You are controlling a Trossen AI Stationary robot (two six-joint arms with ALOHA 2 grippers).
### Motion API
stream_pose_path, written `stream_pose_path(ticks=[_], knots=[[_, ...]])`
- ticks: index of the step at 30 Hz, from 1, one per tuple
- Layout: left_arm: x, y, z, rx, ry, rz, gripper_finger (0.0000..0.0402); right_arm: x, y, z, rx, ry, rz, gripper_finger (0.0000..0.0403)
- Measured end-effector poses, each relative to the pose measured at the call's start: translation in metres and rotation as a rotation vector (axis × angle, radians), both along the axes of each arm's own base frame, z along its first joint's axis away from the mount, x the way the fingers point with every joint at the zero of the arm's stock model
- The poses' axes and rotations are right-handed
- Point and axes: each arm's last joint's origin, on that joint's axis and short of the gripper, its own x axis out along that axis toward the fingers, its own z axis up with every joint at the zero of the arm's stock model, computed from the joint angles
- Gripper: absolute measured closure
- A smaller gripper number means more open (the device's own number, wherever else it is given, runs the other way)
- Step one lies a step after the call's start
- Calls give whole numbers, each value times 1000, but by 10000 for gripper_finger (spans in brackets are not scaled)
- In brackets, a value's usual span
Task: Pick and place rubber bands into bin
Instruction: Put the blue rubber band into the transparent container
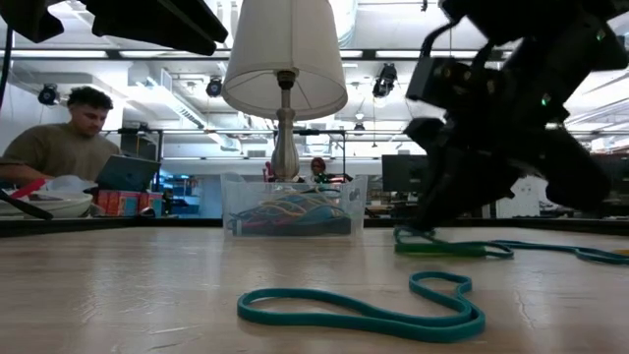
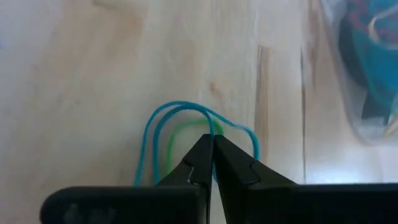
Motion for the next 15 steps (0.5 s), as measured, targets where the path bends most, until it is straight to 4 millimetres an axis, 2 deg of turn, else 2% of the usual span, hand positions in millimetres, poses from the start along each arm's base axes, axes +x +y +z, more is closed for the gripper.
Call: stream_pose_path(ticks=[6, 15], knots=[[0, 0, 0, 0, 0, 0, 283, 5, 8, 15, -27, -47, 58, 394], [0, 0, 0, 0, 1, 0, 283, 8, 20, 42, -231, -157, 69, 394]])
